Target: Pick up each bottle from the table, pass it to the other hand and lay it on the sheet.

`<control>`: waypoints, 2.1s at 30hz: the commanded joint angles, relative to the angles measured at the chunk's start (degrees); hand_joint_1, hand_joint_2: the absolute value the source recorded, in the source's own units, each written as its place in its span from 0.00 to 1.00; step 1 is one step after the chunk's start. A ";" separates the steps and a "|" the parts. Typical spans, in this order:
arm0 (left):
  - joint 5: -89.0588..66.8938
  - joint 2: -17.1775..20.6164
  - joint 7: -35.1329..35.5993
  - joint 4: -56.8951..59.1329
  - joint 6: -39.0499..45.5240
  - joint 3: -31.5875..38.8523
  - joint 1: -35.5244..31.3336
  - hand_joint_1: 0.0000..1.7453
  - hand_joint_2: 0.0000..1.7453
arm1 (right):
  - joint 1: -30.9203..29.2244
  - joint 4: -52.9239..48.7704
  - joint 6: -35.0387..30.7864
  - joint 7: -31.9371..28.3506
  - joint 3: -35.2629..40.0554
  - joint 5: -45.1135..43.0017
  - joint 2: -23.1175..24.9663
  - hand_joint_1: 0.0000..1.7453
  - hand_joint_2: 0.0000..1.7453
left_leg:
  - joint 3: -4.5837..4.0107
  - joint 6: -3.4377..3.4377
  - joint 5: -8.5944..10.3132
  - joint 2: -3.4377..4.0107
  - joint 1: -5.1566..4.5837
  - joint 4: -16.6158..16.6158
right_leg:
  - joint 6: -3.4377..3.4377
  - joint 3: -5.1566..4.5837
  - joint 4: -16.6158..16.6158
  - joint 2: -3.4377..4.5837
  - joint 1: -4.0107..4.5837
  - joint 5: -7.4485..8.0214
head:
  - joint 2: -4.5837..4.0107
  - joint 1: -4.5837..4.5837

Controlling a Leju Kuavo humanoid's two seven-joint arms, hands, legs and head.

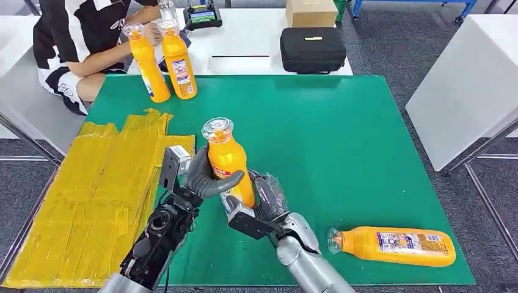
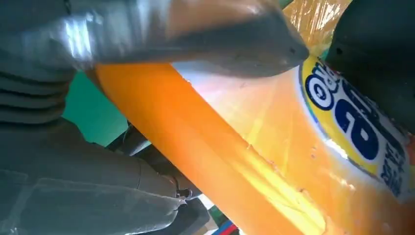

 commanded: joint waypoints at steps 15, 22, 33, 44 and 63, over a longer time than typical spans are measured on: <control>3.01 0.22 -3.28 1.37 4.36 1.39 -0.64 1.00 1.00 | -0.73 0.72 -0.33 -1.39 1.87 -2.11 -0.47 1.00 1.00 | 0.24 -0.23 -0.13 0.05 0.08 0.01 | 0.02 0.26 -0.02 -0.07 0.07 -0.12 | 0.00 -0.02; -1.05 0.27 -3.91 0.68 8.77 1.52 -0.39 1.00 1.00 | 0.31 -2.64 -1.78 -1.71 1.67 -1.86 -1.56 1.00 1.00 | 0.07 -0.13 -0.03 -0.02 0.03 -0.02 | 0.01 0.10 -0.04 -0.06 0.03 -0.03 | 0.00 0.00; -36.31 4.54 -2.13 -4.76 41.17 3.61 0.40 1.00 1.00 | 13.96 -35.18 4.75 1.31 -4.90 -9.96 -9.14 0.00 1.00 | 0.03 -0.13 -0.04 -0.07 0.03 -0.02 | 0.00 0.06 -0.01 -0.11 0.02 -0.06 | 0.00 -0.04; -92.93 31.33 47.20 -0.89 44.05 -21.78 -12.38 1.00 1.00 | 21.09 -46.65 3.97 1.19 -11.02 -13.76 -10.70 0.00 1.00 | 0.10 -0.20 -0.11 -0.01 0.03 -0.03 | -0.01 0.10 -0.01 -0.07 0.03 -0.11 | 0.00 -0.02; -92.93 29.98 52.18 8.04 40.12 -33.64 -16.73 1.00 1.00 | 20.67 -45.98 3.81 0.52 -12.01 -13.84 -10.76 0.00 1.00 | 0.01 -0.43 0.04 0.11 0.11 0.01 | -0.17 -0.06 0.02 0.08 0.10 0.02 | 0.00 -0.02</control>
